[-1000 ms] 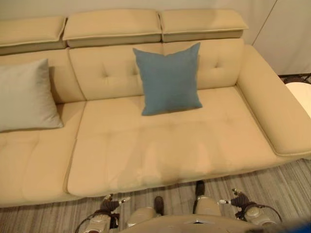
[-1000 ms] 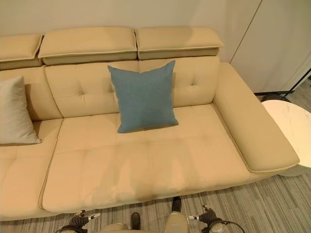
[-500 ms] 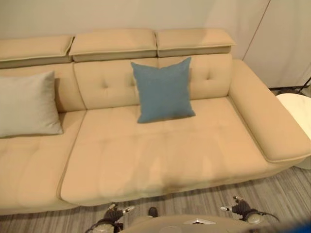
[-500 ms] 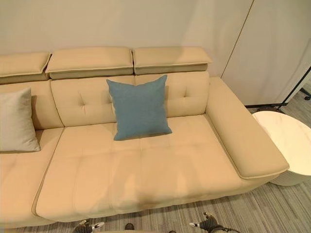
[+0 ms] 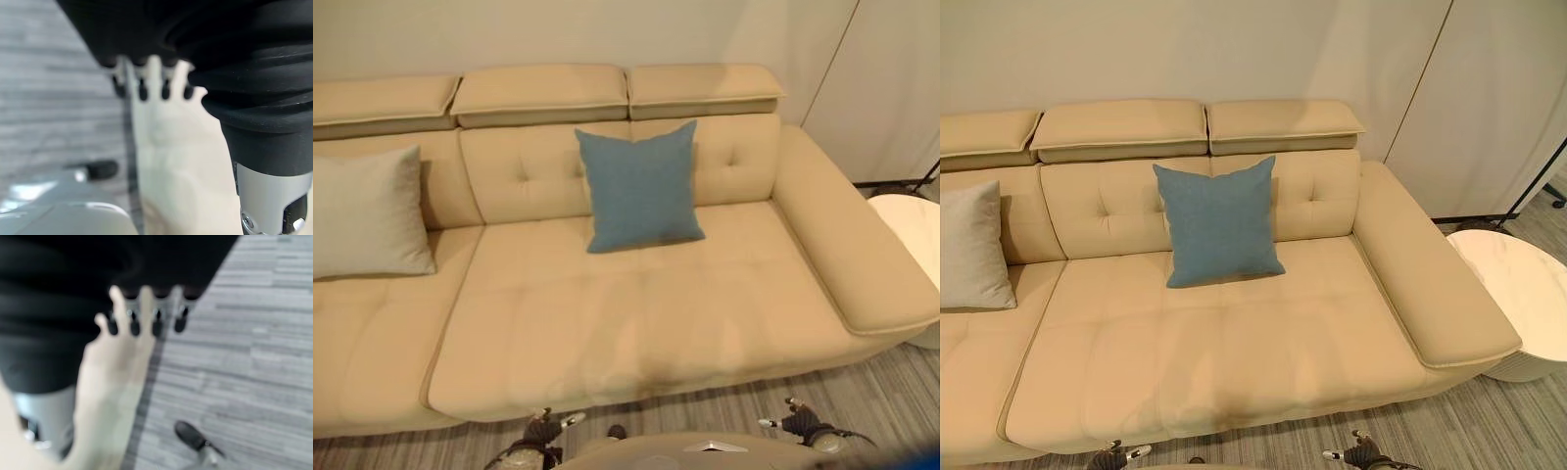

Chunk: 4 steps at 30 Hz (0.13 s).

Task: Pick up all the scattered cushions and arrange them neatly on the sofa.

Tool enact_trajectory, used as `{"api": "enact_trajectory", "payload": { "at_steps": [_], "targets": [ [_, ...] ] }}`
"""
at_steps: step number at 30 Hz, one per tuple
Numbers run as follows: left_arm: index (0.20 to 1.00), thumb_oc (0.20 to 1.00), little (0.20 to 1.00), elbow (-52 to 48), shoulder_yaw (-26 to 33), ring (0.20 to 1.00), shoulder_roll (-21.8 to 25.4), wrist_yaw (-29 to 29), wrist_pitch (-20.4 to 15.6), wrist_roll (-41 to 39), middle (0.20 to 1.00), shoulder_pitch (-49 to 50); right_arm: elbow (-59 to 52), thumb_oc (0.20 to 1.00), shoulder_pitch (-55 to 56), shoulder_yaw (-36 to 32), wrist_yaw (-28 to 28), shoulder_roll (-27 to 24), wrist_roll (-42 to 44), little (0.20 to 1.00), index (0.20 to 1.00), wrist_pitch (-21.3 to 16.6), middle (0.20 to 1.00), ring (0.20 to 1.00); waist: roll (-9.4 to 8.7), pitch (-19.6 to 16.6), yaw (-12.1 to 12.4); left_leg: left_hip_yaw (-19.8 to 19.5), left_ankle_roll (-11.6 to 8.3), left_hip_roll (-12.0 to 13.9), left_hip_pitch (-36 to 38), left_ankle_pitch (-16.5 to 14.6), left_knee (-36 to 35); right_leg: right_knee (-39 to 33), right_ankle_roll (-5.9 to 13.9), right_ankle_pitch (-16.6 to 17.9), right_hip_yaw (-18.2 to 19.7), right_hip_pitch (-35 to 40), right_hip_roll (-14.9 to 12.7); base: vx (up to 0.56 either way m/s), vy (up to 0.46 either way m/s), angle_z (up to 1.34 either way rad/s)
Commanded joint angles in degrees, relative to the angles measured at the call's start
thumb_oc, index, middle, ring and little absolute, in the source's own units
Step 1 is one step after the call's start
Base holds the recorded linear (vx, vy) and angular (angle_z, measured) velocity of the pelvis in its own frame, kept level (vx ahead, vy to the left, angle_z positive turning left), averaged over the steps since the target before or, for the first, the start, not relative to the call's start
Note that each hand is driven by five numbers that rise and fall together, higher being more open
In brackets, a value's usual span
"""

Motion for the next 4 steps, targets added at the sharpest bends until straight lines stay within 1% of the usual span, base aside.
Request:
{"api": "enact_trajectory", "payload": {
  "at_steps": [1, 4],
  "targets": [
    [1.000, 1.000, 1.000, 1.53, 0.63, 1.000, 0.89, -0.29, -1.35, -0.74, 1.000, -2.65, 1.34, 1.000, -2.21, 1.16, -1.59, 0.24, 0.74, 1.000, 1.000, -0.81, 1.000, 1.000, -2.38, -0.19, 0.37, -4.10, -1.21, -2.52, 2.12, -3.94, 1.23, 3.01, 3.92, 2.61, 0.92, -2.09, -2.35, 0.00, 0.000, 0.00],
    [1.000, 1.000, 1.000, 1.64, 0.56, 1.000, 0.85, -0.29, -1.42, -0.75, 1.000, -2.53, 1.42, 1.000, -2.12, 1.23, -1.66, 0.36, 0.59, 1.000, 1.000, -0.82, 1.000, 1.000, -2.45, -0.33, 0.37, -4.02, -1.21, -2.46, 2.32, -4.10, 1.25, 2.85, 3.90, 2.48, 0.89, -1.86, -2.23, 0.00, 0.000, 0.00]
  ]
}}
